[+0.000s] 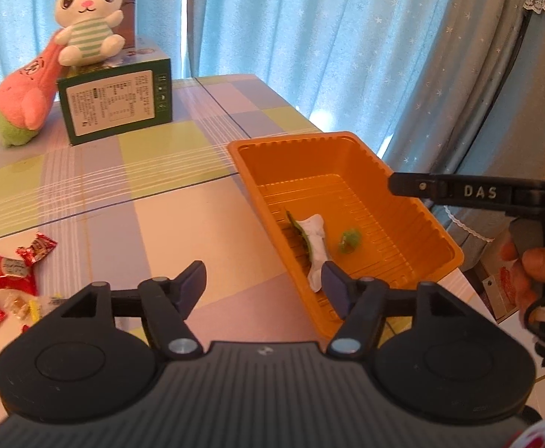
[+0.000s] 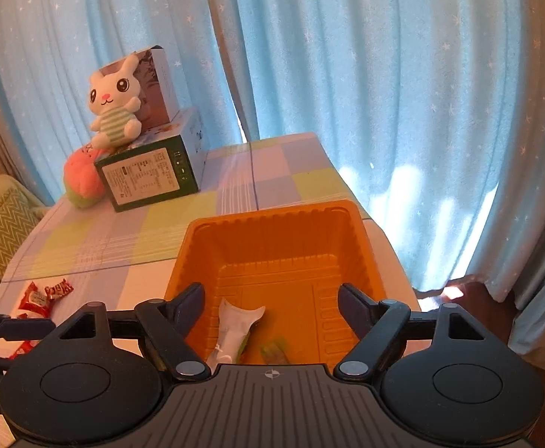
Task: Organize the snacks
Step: 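Lower both held snacks into the orange tray and open both grippers, then move the left gripper to the red square candy and grasp it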
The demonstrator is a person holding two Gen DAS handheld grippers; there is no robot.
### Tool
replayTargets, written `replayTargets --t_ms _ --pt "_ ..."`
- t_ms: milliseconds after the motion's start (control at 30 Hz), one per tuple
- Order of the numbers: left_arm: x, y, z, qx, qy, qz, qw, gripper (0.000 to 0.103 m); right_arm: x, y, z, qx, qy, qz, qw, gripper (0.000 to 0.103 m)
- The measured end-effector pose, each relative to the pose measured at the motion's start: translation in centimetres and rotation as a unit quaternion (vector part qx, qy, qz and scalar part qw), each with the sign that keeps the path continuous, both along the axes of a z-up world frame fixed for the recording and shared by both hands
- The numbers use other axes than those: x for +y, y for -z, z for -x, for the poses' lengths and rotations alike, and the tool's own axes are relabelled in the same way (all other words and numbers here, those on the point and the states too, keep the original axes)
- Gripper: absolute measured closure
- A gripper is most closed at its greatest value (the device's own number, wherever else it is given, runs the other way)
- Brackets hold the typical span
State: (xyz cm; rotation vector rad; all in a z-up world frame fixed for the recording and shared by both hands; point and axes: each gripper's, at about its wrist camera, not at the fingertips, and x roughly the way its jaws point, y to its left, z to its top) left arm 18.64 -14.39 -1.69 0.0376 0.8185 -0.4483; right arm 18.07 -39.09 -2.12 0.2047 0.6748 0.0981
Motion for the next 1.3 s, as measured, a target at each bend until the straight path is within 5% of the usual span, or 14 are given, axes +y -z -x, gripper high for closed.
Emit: replayTargets --t_ms 700,1300 --pt "10.2 -3.5 8.4 -0.023 -0.080 -0.013 0.9965 0.026 10.1 -3.2 9.4 0.016 -0.037 0.014 0.999 0.025" --pt "18.4 -4.2 12.5 -0.024 -0.153 -0.026 0.9876 0.024 17.7 -2.9 11.4 0.019 -0.110 0.027 0.993 0.025"
